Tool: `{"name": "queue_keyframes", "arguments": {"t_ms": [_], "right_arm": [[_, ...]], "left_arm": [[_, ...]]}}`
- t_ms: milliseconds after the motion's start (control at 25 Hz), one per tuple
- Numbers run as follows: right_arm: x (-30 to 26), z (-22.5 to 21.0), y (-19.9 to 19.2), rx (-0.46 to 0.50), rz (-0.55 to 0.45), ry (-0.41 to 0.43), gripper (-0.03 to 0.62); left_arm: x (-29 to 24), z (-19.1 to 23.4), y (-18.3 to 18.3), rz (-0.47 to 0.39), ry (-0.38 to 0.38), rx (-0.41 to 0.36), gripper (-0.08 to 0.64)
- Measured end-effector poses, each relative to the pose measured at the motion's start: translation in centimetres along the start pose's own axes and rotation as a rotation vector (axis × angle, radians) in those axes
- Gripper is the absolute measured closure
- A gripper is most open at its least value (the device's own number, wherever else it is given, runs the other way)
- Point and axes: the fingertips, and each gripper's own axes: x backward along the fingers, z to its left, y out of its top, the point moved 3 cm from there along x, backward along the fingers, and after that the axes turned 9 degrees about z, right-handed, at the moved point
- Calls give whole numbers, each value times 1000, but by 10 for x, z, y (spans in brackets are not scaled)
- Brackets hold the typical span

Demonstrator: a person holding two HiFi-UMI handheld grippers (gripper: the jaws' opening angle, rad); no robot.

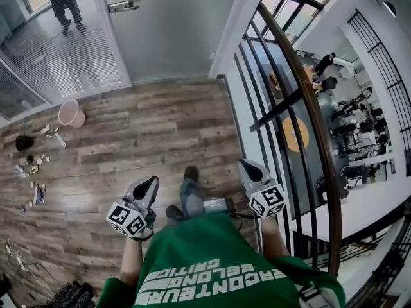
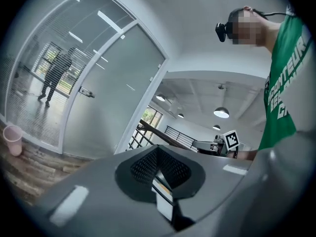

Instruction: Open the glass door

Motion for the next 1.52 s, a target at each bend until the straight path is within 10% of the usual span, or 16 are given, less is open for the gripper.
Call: {"name": "queue_keyframes", "arguments": {"t_ms": [680, 1520], "right_arm": [[-156, -120, 83, 1, -55, 113, 598], [-294, -185, 165, 78, -5, 123, 598]], "left_arm": [[-123, 84, 107, 94, 144, -148, 543], [-224, 212, 205, 11, 170, -110, 543]]}}
